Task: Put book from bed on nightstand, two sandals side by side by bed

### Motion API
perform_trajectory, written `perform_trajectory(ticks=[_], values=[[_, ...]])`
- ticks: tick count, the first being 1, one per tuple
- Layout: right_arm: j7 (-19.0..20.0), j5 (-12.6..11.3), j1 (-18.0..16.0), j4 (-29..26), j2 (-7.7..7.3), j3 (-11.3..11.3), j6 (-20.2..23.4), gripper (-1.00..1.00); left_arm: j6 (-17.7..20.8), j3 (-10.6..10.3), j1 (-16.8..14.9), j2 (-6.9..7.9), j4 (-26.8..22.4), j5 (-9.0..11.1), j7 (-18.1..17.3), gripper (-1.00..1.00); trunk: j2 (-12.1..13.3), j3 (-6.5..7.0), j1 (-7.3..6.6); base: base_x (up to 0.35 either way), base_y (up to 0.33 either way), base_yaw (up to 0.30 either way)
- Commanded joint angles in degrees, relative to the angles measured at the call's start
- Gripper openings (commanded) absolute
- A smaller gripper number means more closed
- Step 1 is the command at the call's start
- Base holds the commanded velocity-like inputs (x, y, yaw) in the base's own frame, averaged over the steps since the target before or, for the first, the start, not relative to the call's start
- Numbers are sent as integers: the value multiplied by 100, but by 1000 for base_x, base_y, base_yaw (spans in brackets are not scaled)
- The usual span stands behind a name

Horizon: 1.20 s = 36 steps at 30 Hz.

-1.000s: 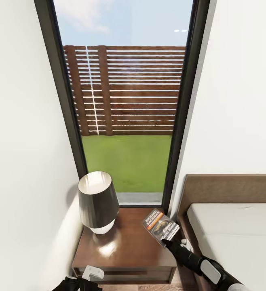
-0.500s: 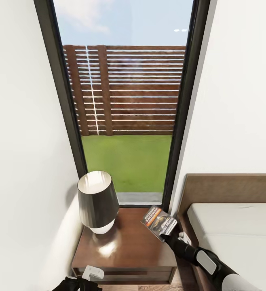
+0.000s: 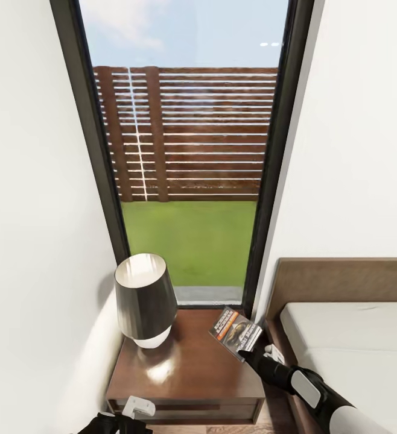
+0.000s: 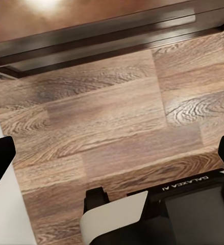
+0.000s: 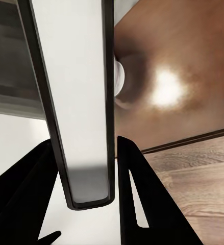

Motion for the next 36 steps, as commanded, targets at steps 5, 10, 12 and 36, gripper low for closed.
perform_trajectory(ticks=[5, 10, 12, 36], values=[[8, -44, -4, -3, -7, 26, 28, -100, 30, 0, -2, 0, -13, -42, -20, 100, -209, -99, 112, 0, 0, 0], [10, -45, -4, -3, -3, 33, 27, -100, 30, 0, -2, 0, -13, -40, -20, 100, -410, -188, 221, 0, 0, 0], [8, -45, -5, -3, -2, 33, 27, -100, 30, 0, -2, 0, -13, -40, -20, 100, -490, -224, 265, 0, 0, 0], [-9, -4, -5, -4, 109, 46, 27, -100, -40, 0, -1, 0, -12, -42, -21, 100, -1452, -655, 792, 0, 0, 0]])
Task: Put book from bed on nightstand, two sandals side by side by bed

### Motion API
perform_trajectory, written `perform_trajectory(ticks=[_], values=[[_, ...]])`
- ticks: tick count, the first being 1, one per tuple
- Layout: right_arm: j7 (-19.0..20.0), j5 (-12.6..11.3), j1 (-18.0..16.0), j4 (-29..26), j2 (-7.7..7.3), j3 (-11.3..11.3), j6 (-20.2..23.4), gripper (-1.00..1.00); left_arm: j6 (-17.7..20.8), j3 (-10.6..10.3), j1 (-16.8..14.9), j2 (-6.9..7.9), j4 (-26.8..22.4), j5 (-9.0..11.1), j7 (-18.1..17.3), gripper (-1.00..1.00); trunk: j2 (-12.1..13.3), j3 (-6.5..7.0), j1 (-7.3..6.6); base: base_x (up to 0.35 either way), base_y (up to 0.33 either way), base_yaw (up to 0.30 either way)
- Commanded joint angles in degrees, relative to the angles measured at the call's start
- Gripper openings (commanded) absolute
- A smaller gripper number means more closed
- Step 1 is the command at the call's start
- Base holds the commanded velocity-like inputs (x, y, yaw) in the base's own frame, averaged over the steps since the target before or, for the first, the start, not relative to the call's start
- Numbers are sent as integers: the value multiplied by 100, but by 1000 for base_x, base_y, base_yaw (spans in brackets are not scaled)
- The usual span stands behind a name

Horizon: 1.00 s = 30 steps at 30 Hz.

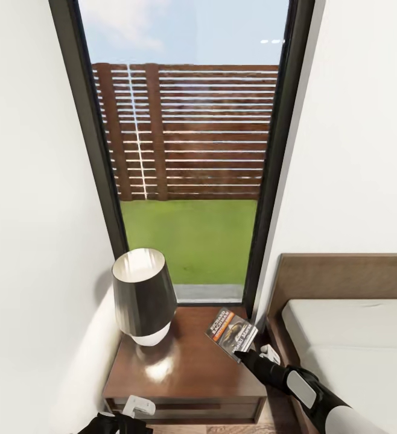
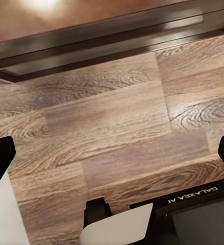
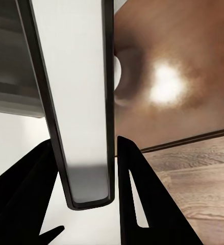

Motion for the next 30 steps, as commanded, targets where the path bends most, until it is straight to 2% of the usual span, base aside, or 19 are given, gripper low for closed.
perform_trajectory(ticks=[1, 30], values=[[4, -46, -5, -3, -3, 20, 27, -100, 30, 0, -1, 0, -13, -42, -19, 100, -46, -25, 23, 0, 0, 0], [4, -42, -6, -18, 9, 13, 18, -100, 29, -4, -2, 0, -13, -42, -18, 100, -1210, -546, 660, 0, 0, 0]])
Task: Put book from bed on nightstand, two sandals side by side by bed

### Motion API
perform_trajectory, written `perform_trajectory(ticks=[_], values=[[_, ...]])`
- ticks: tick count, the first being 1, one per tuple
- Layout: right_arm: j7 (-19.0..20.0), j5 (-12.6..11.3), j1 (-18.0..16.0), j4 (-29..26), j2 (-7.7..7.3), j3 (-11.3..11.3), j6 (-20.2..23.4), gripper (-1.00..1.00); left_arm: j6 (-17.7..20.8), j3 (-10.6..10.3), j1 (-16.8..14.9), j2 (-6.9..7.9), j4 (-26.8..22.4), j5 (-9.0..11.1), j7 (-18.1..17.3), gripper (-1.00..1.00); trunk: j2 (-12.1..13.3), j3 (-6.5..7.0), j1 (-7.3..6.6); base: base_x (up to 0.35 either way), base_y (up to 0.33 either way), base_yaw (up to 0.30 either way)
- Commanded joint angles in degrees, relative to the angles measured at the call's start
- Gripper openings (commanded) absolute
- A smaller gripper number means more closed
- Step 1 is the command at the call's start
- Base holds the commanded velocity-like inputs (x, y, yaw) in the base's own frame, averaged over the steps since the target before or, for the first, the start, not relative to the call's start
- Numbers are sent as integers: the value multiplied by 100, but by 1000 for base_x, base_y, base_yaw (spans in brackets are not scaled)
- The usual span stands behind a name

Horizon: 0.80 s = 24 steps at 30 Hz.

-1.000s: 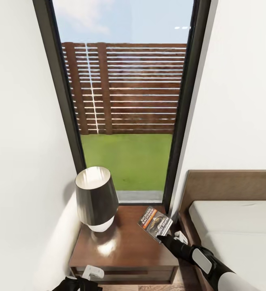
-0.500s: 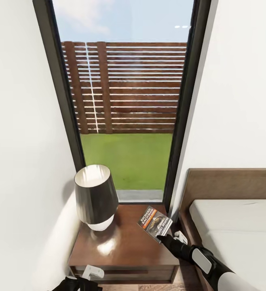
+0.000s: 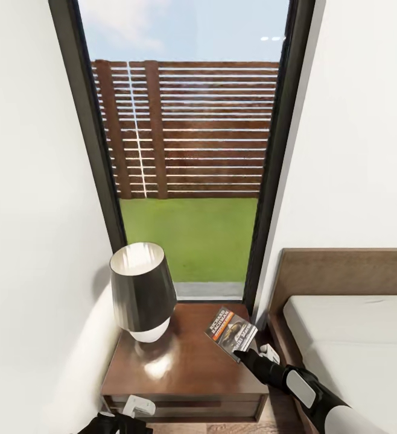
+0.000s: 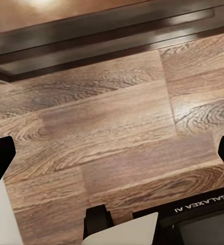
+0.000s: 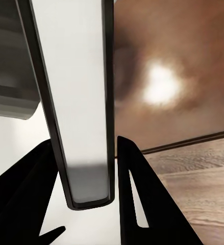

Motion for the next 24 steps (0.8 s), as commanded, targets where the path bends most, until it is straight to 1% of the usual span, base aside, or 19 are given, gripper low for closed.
perform_trajectory(ticks=[1, 7, 13, 20, 24], values=[[2, -46, -4, -8, -4, 19, 28, -100, 30, 0, -1, 0, -13, -41, -19, 100, -45, -25, 23, 0, 0, 0], [-102, -49, -44, -32, 1, 13, 28, -100, 27, 0, -1, 0, -13, -41, -19, 100, -286, -132, 154, 0, 0, 0], [-343, -54, -115, -204, 11, 12, 34, -100, 22, 2, -1, 0, -13, -41, -19, 100, -527, -240, 286, 0, 0, 0], [-893, -83, -156, -294, 149, 7, 31, -100, 21, 2, -1, 0, -13, -41, -19, 100, -807, -366, 440, 0, 0, 0], [-1089, -99, -222, -313, 205, 4, 32, -100, 21, 0, 1, 0, -13, -41, -19, 100, -968, -438, 528, 0, 0, 0]])
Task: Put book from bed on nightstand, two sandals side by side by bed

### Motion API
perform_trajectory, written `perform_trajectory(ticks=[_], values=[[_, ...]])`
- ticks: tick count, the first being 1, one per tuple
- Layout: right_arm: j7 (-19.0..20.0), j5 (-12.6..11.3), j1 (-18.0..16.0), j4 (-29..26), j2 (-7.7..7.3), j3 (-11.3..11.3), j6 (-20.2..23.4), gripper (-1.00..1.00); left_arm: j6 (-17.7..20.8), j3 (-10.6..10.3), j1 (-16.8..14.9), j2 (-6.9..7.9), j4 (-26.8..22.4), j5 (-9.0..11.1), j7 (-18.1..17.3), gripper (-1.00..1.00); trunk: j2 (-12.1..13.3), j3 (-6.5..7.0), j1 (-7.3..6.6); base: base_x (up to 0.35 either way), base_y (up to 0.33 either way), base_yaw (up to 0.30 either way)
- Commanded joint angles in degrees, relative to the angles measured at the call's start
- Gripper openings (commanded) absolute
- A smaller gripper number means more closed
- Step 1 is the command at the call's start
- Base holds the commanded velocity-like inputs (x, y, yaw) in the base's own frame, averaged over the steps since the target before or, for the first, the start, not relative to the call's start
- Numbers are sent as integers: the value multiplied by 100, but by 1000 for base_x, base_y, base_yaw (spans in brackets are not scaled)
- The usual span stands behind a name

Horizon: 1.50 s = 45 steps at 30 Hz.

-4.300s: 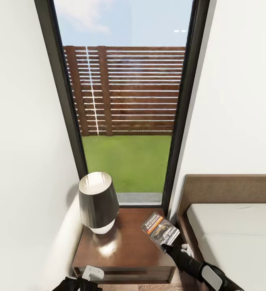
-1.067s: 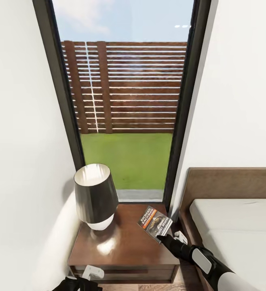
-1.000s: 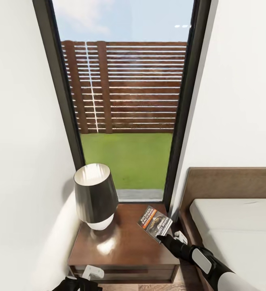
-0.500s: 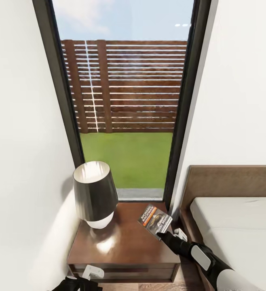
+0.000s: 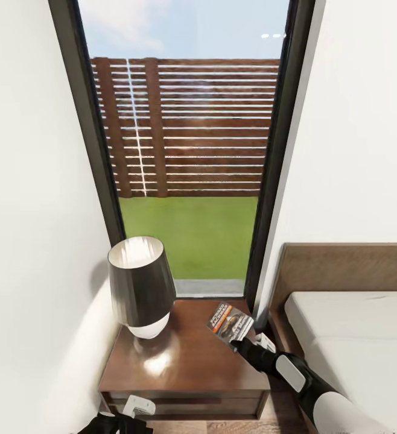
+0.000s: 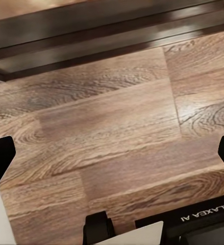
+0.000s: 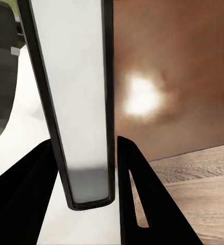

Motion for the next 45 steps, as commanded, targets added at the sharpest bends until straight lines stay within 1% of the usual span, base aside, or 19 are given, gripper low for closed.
perform_trajectory(ticks=[1, 13, 19, 34, 37, 44, 45], values=[[-25, -29, -21, -5, 5, 22, 17, -100, 30, 2, -1, 0, -13, -41, -19, 100, -45, -24, 22, 0, 0, 0], [-138, -44, -177, -7, 32, 14, 20, -100, 30, 3, -3, 0, -13, -41, -19, 100, -526, -240, 286, 0, 0, 0], [-147, -47, -281, 10, 34, 12, 20, -100, 30, 2, -3, 0, -13, -41, -19, 100, -526, -240, 286, 0, 0, 0], [-158, -48, -363, 22, 40, 12, 20, -100, 30, -3, 0, 0, -13, -41, -19, 100, -1128, -509, 615, 0, 0, 0], [-206, -48, -368, 22, 41, 12, 20, -100, 30, -3, -1, 0, -13, -41, -19, 100, -1248, -563, 681, 0, 0, 0], [-614, -60, -375, 9, 67, 12, 20, -100, 27, -3, 0, 0, -13, -41, -19, 100, -1529, -689, 835, 0, 0, 0], [-614, -60, -375, 9, 67, 12, 20, -100, 27, -3, 0, 0, -13, -41, -19, 100, -1569, -707, 857, 0, 0, 0]])
